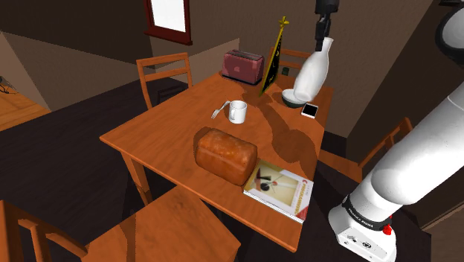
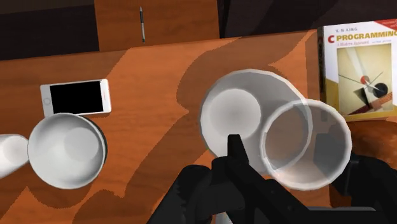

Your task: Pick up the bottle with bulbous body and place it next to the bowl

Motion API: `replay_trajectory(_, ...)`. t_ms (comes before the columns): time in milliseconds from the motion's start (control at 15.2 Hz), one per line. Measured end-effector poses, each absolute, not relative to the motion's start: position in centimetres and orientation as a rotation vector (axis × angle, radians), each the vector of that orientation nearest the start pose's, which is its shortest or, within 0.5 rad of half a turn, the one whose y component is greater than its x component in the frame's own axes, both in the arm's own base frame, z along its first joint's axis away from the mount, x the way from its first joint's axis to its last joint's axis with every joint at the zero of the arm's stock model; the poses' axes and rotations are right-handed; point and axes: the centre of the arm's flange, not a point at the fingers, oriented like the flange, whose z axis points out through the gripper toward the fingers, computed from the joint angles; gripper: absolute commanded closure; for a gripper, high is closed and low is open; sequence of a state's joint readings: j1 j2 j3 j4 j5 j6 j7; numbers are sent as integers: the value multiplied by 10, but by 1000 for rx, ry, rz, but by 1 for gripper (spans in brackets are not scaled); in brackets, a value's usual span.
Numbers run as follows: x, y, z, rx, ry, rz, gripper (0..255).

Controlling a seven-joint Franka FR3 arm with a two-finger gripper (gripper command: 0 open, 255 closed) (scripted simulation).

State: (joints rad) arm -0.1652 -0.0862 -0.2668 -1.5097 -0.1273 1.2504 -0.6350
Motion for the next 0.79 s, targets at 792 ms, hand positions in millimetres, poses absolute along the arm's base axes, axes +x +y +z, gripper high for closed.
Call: replay_trajectory(792,409,-372,613,-3111,-276,317,255)
